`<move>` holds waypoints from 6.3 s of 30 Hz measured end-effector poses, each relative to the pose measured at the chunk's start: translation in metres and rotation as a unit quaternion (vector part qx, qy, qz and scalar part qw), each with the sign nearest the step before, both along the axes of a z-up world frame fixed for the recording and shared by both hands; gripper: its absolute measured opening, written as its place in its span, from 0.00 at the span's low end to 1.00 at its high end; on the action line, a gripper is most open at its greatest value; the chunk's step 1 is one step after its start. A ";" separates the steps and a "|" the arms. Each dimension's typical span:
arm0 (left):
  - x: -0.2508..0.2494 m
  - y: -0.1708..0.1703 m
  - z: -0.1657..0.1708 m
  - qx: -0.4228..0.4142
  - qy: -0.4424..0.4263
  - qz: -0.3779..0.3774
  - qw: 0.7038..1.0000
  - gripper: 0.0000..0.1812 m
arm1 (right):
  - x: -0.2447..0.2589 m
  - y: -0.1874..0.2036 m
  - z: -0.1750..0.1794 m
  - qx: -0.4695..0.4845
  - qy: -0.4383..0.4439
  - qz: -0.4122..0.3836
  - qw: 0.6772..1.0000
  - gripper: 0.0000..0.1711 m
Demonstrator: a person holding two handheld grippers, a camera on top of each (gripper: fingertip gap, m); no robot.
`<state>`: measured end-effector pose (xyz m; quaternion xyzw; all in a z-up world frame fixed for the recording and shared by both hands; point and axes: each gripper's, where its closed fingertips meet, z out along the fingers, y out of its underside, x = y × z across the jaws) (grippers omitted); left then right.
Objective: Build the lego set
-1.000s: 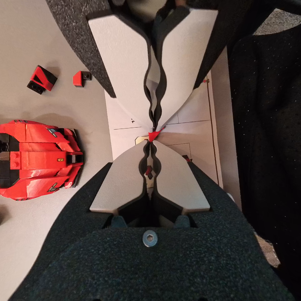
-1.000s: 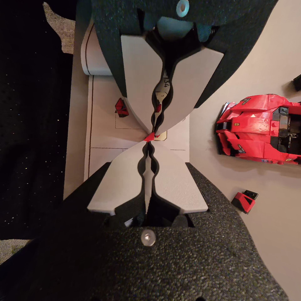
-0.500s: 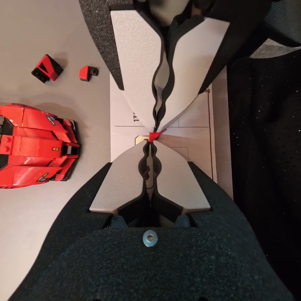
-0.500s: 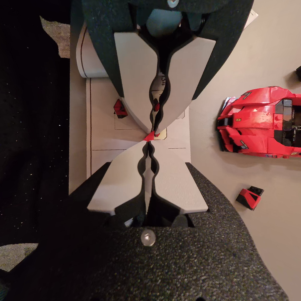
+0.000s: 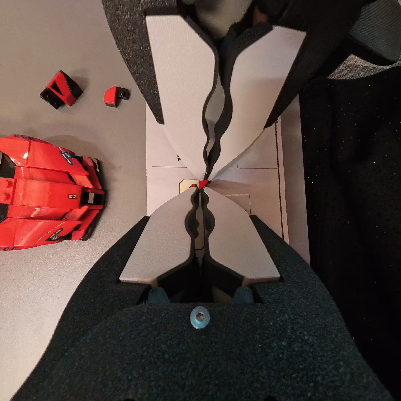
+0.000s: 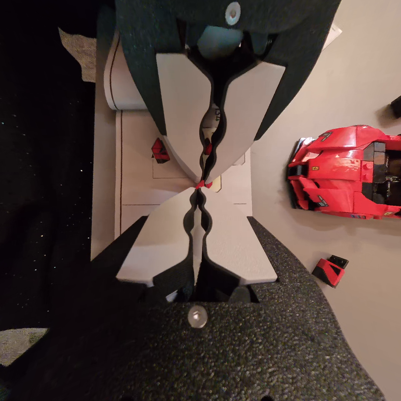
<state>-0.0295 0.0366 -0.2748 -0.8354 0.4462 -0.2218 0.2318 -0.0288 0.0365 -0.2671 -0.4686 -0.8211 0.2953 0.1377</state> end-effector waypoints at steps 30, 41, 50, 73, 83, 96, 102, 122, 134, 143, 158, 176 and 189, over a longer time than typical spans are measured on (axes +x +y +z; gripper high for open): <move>-0.013 -0.001 0.004 0.000 -0.031 0.042 0.999 0.00 | 0.003 0.002 -0.003 0.057 -0.107 -0.105 0.987 0.00; -0.008 -0.003 0.006 0.003 -0.056 0.041 0.998 0.00 | -0.001 0.001 -0.003 0.086 -0.093 -0.095 0.987 0.00; -0.008 -0.002 0.013 0.024 -0.057 0.049 0.997 0.00 | 0.005 0.007 0.010 0.056 -0.053 -0.091 0.993 0.00; 0.002 0.008 0.005 0.111 0.022 -0.021 0.993 0.00 | 0.007 -0.002 -0.008 0.031 -0.021 -0.067 0.997 0.08; -0.002 0.014 0.023 0.213 0.019 -0.020 0.977 0.00 | 0.006 -0.001 -0.008 0.018 -0.018 -0.071 0.997 0.08; 0.000 -0.010 0.009 0.136 0.002 -0.055 0.989 0.10 | 0.008 -0.003 -0.008 0.023 -0.022 -0.035 0.999 0.08; 0.003 -0.006 0.003 0.128 0.015 -0.063 0.990 0.05 | 0.008 -0.004 -0.007 0.022 -0.019 -0.019 0.999 0.08; 0.002 -0.004 0.005 0.117 0.039 -0.077 0.989 0.04 | 0.010 -0.003 -0.002 -0.016 -0.003 -0.022 1.000 0.09; 0.001 -0.002 0.004 0.110 0.051 -0.077 0.990 0.05 | 0.008 -0.004 0.000 -0.021 0.004 -0.023 1.000 0.05; 0.001 -0.002 0.004 0.101 0.054 -0.073 0.991 0.04 | -0.002 -0.001 0.006 -0.043 0.042 -0.047 0.997 0.00; 0.002 -0.003 0.004 0.072 0.063 -0.056 0.994 0.04 | -0.001 -0.003 -0.001 -0.026 0.019 -0.039 0.999 0.00; 0.003 -0.002 0.003 0.076 0.022 -0.028 0.996 0.04 | -0.001 -0.003 -0.002 -0.014 -0.052 -0.099 0.994 0.00; -0.001 -0.004 0.005 0.066 -0.027 -0.004 0.997 0.04 | -0.001 -0.002 -0.002 -0.015 -0.061 -0.099 0.993 0.00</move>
